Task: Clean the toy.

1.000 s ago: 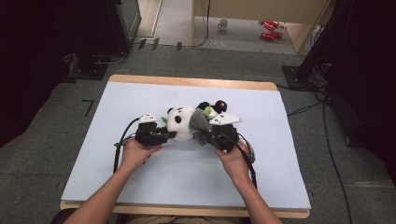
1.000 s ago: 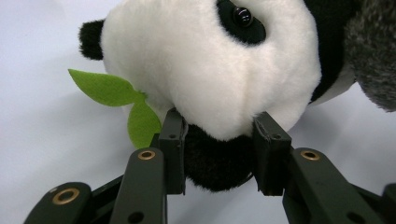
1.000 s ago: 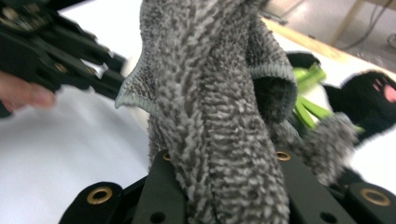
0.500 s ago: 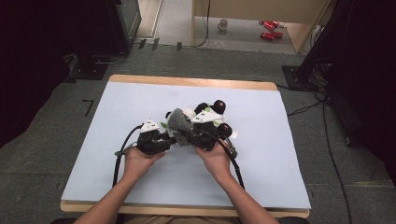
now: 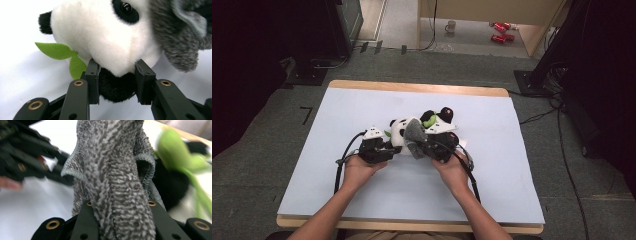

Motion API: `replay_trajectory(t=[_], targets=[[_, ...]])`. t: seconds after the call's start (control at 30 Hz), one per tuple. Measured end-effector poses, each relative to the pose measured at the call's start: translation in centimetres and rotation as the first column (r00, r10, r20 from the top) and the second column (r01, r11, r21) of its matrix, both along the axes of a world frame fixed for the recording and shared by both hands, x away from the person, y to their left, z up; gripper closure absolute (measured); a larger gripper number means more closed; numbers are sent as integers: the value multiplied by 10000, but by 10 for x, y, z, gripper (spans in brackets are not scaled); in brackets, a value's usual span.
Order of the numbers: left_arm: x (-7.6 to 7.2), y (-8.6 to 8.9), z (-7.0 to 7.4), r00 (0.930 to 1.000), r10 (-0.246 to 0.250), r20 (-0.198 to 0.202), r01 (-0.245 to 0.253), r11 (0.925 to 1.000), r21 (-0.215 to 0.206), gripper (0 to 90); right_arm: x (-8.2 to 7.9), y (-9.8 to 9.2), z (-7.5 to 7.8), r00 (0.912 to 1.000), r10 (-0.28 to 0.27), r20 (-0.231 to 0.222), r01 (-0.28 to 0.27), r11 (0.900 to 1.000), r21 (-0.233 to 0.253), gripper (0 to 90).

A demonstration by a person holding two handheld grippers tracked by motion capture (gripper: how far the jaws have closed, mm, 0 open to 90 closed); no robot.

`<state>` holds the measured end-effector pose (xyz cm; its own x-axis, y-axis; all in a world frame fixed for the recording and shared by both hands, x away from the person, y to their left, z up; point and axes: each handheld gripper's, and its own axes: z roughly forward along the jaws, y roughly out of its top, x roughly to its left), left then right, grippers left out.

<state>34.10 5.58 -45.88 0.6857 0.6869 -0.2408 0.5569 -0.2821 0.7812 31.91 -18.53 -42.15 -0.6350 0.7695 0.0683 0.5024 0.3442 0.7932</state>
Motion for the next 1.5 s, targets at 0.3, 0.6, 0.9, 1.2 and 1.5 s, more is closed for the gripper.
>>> replay_trajectory(t=[0.3, 0.6, 0.9, 1.2, 1.5], targets=[[11, 2, 1, 9989, -377, 277, 380, 9992, -102, 628, -7, -49, 14, 9940, -969, -513, 973, 9952, 57, 785], [8, 3, 0, 9935, -948, 625, 987, 9932, -622, 491, 0, -57, 15, 9905, -1209, -655, 1221, 9924, 156, 783], [3, 8, -5, 9794, -1228, 1601, 1263, 9919, -117, 310, 18, -61, 19, 9911, -1277, -374, 1292, 9908, 412, 780], [18, 13, -6, 9738, -577, 2198, 773, 9937, -816, 287, 39, -68, 22, 9907, -1336, -261, 1352, 9880, 752, 772], [37, -3, -7, 9681, -1126, 2239, 1258, 9910, -456, 222, 60, -76, 25, 9914, -1254, -376, 1288, 9855, 1102, 767]])
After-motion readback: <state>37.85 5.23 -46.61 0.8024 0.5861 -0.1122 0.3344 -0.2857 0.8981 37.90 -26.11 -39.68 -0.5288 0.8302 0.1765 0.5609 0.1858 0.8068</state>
